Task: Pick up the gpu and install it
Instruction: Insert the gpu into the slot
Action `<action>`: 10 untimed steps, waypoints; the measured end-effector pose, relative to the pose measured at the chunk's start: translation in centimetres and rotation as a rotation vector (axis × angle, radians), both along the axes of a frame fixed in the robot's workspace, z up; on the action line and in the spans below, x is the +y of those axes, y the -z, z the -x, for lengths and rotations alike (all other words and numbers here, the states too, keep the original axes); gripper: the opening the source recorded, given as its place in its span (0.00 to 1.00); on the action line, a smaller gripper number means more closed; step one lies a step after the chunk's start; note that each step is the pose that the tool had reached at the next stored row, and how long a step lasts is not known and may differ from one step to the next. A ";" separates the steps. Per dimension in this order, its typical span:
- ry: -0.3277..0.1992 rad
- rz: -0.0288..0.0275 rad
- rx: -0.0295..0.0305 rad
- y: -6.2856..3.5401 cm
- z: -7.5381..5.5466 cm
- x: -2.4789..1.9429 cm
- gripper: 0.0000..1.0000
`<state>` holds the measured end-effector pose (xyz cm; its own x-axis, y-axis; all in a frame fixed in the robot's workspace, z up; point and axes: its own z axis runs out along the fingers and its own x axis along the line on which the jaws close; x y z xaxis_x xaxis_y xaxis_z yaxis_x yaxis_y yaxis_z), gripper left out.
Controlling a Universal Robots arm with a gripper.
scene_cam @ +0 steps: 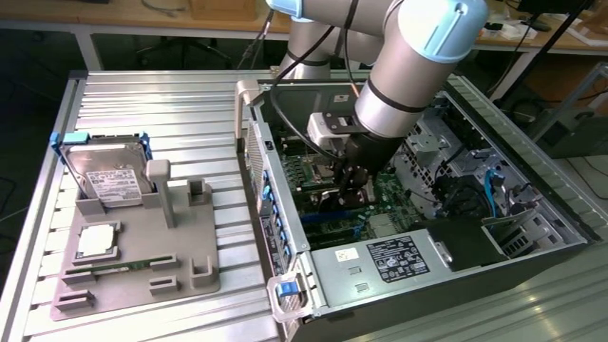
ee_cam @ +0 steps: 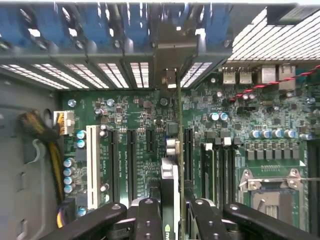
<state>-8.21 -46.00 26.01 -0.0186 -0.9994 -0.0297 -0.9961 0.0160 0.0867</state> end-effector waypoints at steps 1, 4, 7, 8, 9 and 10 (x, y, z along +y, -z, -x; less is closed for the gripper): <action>0.000 0.0000 0.0001 0.00 0.0 0.00 0.27; 0.000 -0.0002 0.0000 0.03 0.0 -0.05 0.27; 0.000 0.0002 0.0002 0.18 0.0 -0.07 0.27; 0.000 0.0006 0.0003 0.35 0.0 -0.08 0.27; 0.000 0.0005 0.0004 0.61 0.0 -0.08 0.27; 0.001 0.0001 0.0002 0.77 0.0 -0.08 0.27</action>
<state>-8.21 -46.07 25.24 -0.0192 -0.9994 -0.0297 -0.9961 0.0165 0.0868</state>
